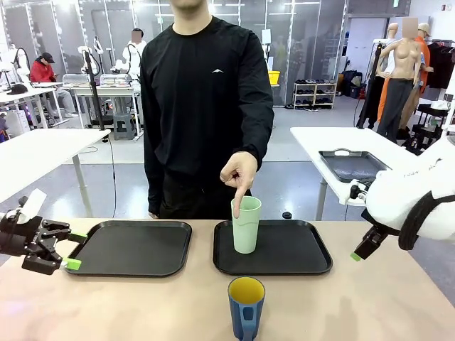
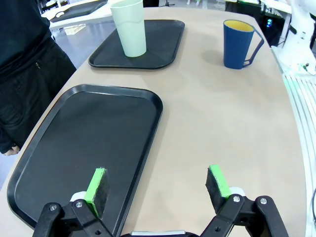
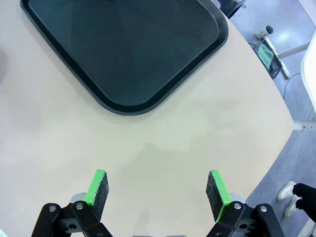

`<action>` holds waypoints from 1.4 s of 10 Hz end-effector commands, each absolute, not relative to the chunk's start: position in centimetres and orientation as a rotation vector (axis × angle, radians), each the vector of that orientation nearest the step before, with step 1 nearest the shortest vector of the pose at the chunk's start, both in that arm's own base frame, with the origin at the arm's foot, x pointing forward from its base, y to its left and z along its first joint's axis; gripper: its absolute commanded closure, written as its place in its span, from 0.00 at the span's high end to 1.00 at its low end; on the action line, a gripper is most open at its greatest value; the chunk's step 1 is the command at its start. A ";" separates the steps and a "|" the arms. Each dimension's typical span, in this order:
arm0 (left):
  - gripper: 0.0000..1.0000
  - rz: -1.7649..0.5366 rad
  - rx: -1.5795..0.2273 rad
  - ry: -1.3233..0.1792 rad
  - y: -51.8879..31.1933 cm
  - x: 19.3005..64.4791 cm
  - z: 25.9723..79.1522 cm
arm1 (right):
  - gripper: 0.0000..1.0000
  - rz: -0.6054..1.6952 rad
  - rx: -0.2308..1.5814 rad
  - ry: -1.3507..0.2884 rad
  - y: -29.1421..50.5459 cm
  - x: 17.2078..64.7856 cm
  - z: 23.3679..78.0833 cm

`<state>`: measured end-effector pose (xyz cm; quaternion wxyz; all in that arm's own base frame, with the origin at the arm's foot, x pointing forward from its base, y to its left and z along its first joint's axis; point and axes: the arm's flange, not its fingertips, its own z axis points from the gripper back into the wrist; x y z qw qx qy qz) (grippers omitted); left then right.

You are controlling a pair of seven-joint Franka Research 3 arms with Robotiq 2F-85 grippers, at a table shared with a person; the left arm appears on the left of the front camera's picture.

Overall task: Sort and store the cups by type.
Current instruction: Pick up the Handle plastic cup and place it into the empty Flat Tray.

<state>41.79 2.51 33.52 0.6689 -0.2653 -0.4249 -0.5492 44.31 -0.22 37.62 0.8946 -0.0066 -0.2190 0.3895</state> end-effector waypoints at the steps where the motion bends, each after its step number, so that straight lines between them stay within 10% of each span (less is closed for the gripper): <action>1: 1.00 -1.251 -0.598 -0.963 2.5 41.8 33.3 | 1.00 0.779 -0.037 -0.448 -0.1 44.4 37.8; 14: 1.00 -1.251 -0.598 -0.963 2.5 41.8 33.3 | 1.00 1.202 0.225 -0.711 -4.3 43.3 30.6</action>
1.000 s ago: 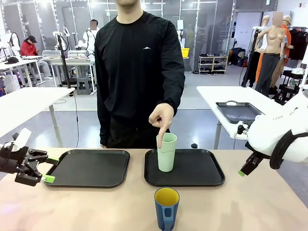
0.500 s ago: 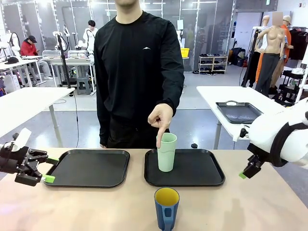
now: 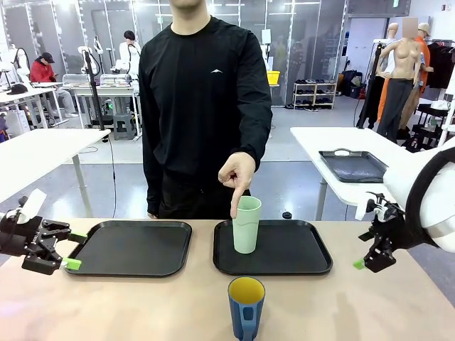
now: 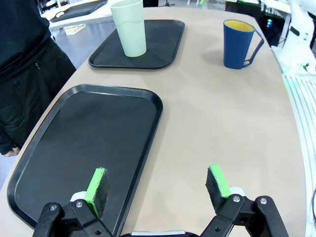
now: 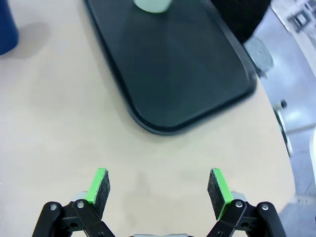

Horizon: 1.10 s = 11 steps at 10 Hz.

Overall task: Sort and store the cups by type.
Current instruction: Pick up the Handle plastic cup and place it into the empty Flat Tray.

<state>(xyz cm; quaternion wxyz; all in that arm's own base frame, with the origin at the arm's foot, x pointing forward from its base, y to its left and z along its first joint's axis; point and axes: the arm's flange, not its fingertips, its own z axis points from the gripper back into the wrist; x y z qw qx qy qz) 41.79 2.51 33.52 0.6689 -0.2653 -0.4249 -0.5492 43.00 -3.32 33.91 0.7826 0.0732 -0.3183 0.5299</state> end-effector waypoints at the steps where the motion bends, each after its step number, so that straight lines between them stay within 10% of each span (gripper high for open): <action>1: 1.00 -1.251 -0.598 -0.963 2.5 41.8 33.3 | 1.00 1.246 0.280 -0.739 -4.4 43.3 30.6; 11: 1.00 -1.251 -0.598 -0.963 2.5 41.8 33.3 | 1.00 1.378 0.716 -0.864 -4.6 43.2 29.3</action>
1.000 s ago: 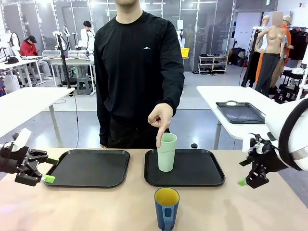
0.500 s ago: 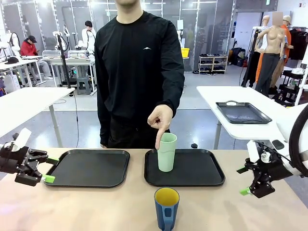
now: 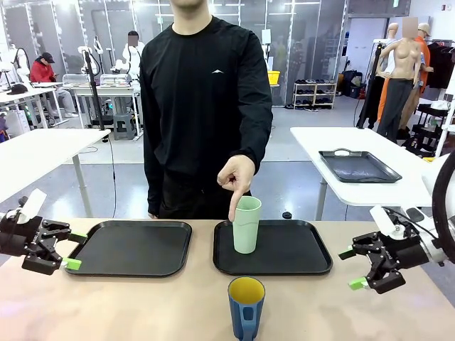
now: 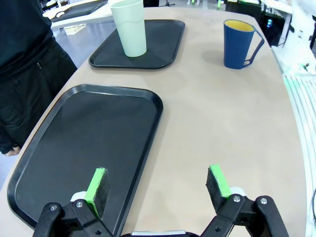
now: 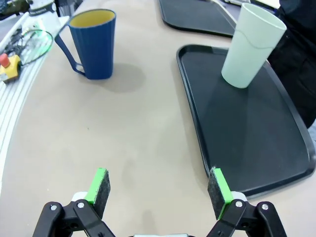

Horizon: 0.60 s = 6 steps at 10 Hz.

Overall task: Sort and store the cups by type.
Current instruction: Pick up the Handle plastic cup and place it into the empty Flat Tray.

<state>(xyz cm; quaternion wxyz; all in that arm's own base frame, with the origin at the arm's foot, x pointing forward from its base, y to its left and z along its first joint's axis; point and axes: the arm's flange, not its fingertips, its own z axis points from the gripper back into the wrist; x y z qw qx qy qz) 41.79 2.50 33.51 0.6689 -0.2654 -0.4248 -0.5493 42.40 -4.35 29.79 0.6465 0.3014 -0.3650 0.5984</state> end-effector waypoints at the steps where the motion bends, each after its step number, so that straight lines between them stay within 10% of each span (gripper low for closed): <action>1: 1.00 -1.251 -0.598 -0.963 2.5 41.8 33.3 | 1.00 1.384 0.764 -0.885 -4.4 43.0 29.2; 6: 1.00 -1.251 -0.598 -0.963 2.5 41.8 33.3 | 1.00 1.387 0.771 -0.857 -3.8 42.4 29.2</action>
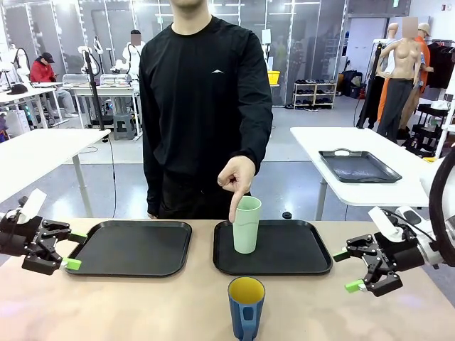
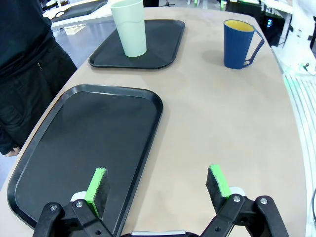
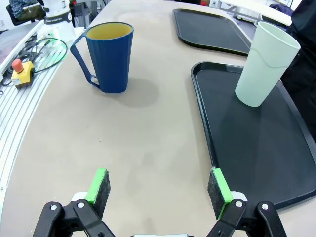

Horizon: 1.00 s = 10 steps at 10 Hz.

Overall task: Sort and store the cups by type.
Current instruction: Pick up the Handle plastic cup and place it into the empty Flat Tray.

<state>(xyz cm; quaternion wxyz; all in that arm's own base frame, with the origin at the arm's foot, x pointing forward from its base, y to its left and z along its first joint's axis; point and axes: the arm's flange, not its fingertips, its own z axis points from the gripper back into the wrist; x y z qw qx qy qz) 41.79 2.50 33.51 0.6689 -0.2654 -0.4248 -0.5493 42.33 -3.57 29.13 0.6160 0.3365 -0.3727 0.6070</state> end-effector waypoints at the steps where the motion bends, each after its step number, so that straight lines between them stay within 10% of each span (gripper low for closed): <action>1: 1.00 -1.251 -0.598 -0.963 2.5 41.8 33.3 | 1.00 1.387 0.771 -0.857 -3.8 42.4 29.2; 10: 1.00 -1.251 -0.598 -0.963 2.5 41.8 33.3 | 1.00 1.553 1.033 -0.874 5.0 40.4 26.1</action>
